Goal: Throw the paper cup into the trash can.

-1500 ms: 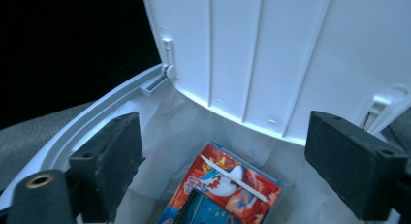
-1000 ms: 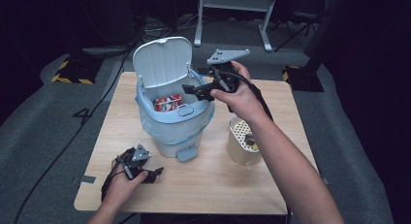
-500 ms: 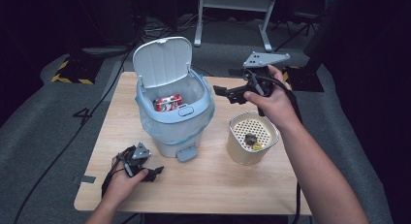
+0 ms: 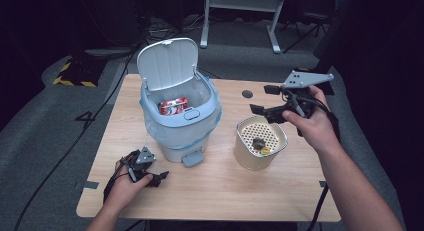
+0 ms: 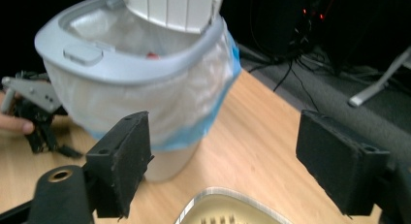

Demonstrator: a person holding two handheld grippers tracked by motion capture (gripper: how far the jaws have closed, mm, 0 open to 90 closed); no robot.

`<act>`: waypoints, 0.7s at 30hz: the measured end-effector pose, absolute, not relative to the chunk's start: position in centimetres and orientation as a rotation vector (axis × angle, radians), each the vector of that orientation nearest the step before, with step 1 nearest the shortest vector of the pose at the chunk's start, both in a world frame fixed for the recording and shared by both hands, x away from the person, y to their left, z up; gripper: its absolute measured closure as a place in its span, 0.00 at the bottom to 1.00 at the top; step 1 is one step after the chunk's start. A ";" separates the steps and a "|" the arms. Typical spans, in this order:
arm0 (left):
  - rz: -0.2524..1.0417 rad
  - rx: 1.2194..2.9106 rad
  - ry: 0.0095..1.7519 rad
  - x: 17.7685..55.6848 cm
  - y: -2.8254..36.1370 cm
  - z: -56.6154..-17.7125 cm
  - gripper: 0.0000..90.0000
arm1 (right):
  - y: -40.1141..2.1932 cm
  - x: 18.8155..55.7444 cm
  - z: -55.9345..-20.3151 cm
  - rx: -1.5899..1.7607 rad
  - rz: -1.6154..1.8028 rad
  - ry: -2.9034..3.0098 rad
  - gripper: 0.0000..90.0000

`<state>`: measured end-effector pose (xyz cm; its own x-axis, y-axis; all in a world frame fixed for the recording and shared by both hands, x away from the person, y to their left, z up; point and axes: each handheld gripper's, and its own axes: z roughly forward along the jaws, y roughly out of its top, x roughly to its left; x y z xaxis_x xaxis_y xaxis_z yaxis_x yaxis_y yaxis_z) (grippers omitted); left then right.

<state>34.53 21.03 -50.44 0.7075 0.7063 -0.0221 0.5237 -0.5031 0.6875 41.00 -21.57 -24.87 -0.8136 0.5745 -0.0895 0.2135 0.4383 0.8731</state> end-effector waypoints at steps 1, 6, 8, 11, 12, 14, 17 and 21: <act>0.343 2.223 0.932 34.5 21.0 -50.4 0.16 | -22.1 40.7 -25.1 0.683 1.319 2.327 0.23; 0.344 2.224 0.931 34.5 21.0 -50.4 0.16 | -25.0 38.9 -26.5 0.727 1.288 2.326 0.23; 0.343 2.224 0.931 34.5 21.0 -50.4 0.16 | -25.9 38.4 -27.0 0.744 1.297 2.315 0.24; 0.343 2.224 0.932 34.5 21.0 -50.4 0.16 | -27.8 37.5 -27.6 0.781 1.285 2.321 0.24; 0.344 2.224 0.932 34.5 21.0 -50.4 0.16 | -28.3 37.3 -27.8 0.796 1.285 2.315 0.24; 0.344 2.224 0.932 34.5 21.0 -50.4 0.16 | -29.4 36.9 -28.2 0.828 1.285 2.308 0.24; 0.344 2.224 0.932 34.5 21.0 -50.4 0.16 | -31.0 36.4 -29.5 0.893 1.284 2.297 0.24; 0.344 2.224 0.932 34.5 21.0 -50.4 0.16 | -32.7 36.1 -31.2 0.981 1.277 2.298 0.24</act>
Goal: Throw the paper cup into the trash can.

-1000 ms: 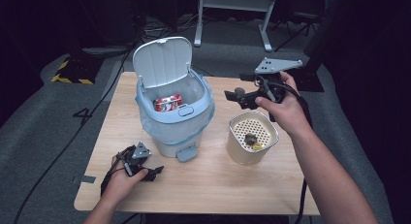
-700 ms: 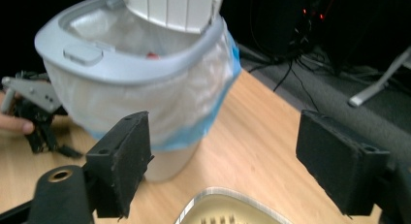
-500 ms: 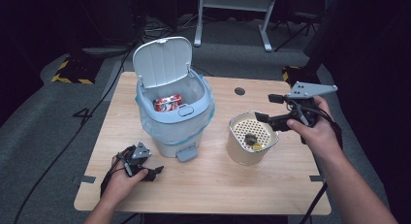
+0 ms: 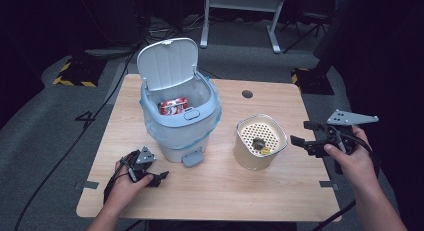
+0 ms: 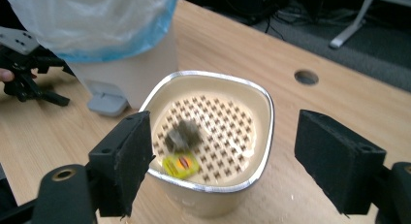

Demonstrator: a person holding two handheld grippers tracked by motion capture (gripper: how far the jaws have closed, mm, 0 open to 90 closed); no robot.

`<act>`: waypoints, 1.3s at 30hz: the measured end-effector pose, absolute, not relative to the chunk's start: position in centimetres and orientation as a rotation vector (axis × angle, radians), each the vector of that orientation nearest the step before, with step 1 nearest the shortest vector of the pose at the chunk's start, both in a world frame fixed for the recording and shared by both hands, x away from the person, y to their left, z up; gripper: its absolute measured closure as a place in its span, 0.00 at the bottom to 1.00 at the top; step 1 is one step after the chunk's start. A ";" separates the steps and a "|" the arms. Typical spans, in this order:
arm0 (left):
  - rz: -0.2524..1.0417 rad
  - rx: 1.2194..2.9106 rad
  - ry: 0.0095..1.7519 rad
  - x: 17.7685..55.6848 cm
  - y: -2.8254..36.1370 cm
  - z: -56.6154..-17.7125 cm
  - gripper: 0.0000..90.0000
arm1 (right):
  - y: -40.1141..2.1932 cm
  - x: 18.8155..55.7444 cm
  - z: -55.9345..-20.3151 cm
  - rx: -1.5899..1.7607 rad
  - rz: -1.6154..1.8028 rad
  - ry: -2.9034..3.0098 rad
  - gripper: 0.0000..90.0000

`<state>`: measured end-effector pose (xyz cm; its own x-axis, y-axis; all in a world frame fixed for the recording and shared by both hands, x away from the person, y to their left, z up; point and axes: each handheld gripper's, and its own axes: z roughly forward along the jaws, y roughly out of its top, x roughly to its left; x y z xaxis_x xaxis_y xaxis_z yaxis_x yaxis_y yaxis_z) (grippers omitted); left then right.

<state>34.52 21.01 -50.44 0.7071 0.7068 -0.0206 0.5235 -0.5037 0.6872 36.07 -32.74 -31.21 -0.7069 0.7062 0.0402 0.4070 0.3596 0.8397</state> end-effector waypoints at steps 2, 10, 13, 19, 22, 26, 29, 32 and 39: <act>0.345 2.225 0.932 34.5 21.0 -50.4 0.16 | -33.4 35.9 -32.0 1.041 1.276 2.295 0.24; 0.344 2.224 0.932 34.5 21.0 -50.4 0.16 | -35.1 35.4 -36.1 1.123 1.232 2.270 0.23; 0.345 2.224 0.934 34.5 21.0 -50.4 0.16 | -35.7 35.1 -37.2 1.150 1.224 2.255 0.23; 0.364 2.207 0.974 34.3 21.1 -50.5 0.17 | -36.7 34.6 -39.7 1.186 1.211 2.242 0.23; 0.378 2.206 0.987 34.2 21.1 -50.4 0.16 | -36.8 34.6 -41.2 1.192 1.185 2.247 0.23; 0.372 2.199 1.000 34.1 21.1 -50.4 0.16 | -36.8 34.2 -43.2 1.194 1.145 2.256 0.23; 0.380 2.196 1.012 34.0 21.0 -50.4 0.16 | -36.7 34.0 -44.9 1.210 1.118 2.259 0.22; 0.380 2.191 1.019 33.9 21.0 -50.4 0.16 | -36.6 33.8 -46.6 1.224 1.066 2.261 0.22; 0.382 2.186 1.021 33.8 21.3 -50.4 0.19 | -35.9 33.6 -49.1 1.184 0.977 2.276 0.20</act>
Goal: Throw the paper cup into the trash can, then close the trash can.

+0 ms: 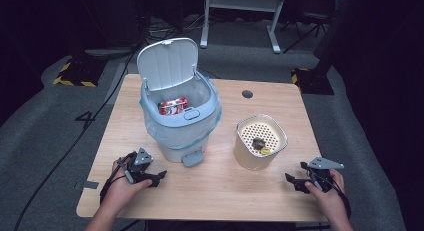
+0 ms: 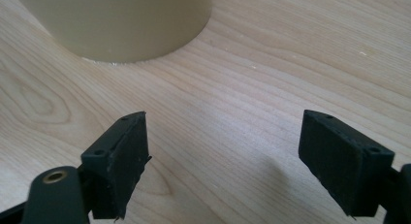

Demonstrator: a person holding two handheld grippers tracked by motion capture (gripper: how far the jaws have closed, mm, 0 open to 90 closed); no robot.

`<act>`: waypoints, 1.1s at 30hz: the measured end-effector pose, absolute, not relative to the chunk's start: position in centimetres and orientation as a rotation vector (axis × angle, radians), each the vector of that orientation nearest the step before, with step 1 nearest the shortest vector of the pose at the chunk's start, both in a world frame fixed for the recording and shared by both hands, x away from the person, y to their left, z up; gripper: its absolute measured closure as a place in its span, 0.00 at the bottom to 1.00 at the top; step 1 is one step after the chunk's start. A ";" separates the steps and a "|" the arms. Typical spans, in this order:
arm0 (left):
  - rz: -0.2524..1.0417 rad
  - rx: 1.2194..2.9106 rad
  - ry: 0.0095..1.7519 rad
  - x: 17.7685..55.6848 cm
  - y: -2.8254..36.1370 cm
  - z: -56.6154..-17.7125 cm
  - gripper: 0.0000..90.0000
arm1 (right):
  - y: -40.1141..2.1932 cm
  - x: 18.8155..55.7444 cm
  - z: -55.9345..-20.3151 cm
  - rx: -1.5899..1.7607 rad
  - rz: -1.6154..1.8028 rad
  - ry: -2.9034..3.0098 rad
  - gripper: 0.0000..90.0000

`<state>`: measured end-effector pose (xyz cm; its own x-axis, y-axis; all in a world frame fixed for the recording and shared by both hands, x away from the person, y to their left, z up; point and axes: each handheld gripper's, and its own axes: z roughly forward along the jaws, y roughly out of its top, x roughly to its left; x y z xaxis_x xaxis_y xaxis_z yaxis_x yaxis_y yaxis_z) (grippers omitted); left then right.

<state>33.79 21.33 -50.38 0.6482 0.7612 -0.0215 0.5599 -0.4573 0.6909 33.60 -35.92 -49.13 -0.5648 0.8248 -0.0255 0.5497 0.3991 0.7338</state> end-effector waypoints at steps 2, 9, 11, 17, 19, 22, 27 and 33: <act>0.384 2.186 1.032 33.7 21.4 -50.3 0.22 | -35.7 33.5 -49.7 1.179 0.977 2.285 0.19; 0.385 2.140 1.062 33.4 21.9 -49.5 0.30 | -35.3 33.5 -50.4 1.195 0.990 2.275 0.17; 0.379 2.118 1.070 33.2 22.3 -48.7 0.33 | -35.3 33.5 -50.4 1.195 0.990 2.275 0.17; 0.341 2.062 1.035 32.8 22.9 -46.6 0.34 | -35.2 33.5 -50.5 1.199 0.990 2.275 0.16; 0.340 2.046 1.012 32.7 23.1 -45.7 0.34 | -35.2 33.5 -50.5 1.199 0.991 2.275 0.16; 0.334 2.026 0.988 32.5 23.4 -44.4 0.35 | -35.2 33.5 -50.5 1.200 0.991 2.275 0.16; 0.356 2.007 0.955 32.2 24.2 -41.9 0.35 | -35.2 33.5 -50.5 1.198 0.991 2.275 0.16; 0.373 1.970 0.935 32.5 24.9 -38.9 0.35 | -35.2 33.5 -50.5 1.199 0.992 2.275 0.16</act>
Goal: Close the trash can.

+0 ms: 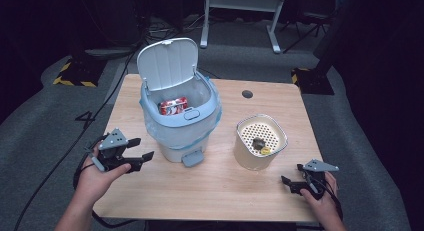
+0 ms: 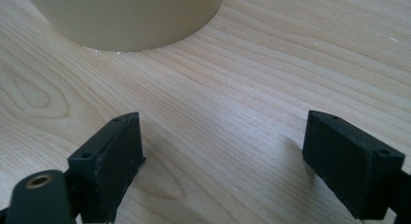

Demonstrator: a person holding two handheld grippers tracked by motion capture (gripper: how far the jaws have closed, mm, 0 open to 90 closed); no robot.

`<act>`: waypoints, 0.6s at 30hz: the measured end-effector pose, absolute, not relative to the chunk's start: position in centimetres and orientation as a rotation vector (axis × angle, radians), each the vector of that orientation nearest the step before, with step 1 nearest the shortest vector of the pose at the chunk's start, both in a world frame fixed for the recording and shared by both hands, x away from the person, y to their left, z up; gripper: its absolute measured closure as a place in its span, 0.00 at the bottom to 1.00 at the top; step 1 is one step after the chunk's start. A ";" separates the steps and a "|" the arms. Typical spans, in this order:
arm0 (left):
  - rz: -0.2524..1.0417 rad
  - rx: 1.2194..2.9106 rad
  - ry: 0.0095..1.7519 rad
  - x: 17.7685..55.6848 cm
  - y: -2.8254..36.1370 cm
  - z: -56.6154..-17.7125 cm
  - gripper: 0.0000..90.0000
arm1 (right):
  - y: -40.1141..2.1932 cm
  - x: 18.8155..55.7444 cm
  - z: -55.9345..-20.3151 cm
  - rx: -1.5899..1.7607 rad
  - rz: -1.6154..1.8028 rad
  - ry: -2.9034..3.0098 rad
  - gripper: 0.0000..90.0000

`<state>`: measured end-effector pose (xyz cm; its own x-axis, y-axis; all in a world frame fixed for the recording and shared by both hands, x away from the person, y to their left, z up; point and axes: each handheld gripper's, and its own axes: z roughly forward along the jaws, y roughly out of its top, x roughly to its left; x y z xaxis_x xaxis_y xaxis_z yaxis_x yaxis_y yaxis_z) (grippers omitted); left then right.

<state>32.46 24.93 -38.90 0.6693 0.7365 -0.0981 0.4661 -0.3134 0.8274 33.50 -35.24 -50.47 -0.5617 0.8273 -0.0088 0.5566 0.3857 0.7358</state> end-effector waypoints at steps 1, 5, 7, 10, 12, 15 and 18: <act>0.388 1.965 0.932 32.5 25.0 -38.3 0.35 | -35.2 33.5 -50.5 1.199 0.991 2.274 0.16; 0.448 1.933 0.920 32.6 25.3 -35.9 0.35 | -35.2 33.5 -50.5 1.198 0.991 2.274 0.16; 0.450 1.911 0.913 32.8 25.4 -34.9 0.35 | -35.2 33.5 -50.5 1.198 0.991 2.275 0.16; 0.457 1.888 0.915 33.3 25.6 -33.7 0.35 | -35.2 33.5 -50.5 1.199 0.991 2.275 0.16; 0.480 1.834 0.941 33.7 25.6 -32.8 0.37 | -35.2 33.5 -50.5 1.199 0.991 2.275 0.16; 0.511 1.752 0.979 34.3 25.8 -31.0 0.39 | -35.2 33.5 -50.5 1.199 0.991 2.275 0.16; 0.569 1.717 0.968 35.0 25.8 -29.0 0.41 | -35.3 33.5 -50.5 1.195 0.994 2.279 0.16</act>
<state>34.97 25.81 -29.02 0.5619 0.8234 -0.0792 0.3318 -0.1366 0.9334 33.55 -35.28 -50.47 -0.5659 0.8244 -0.0079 0.5553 0.3882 0.7355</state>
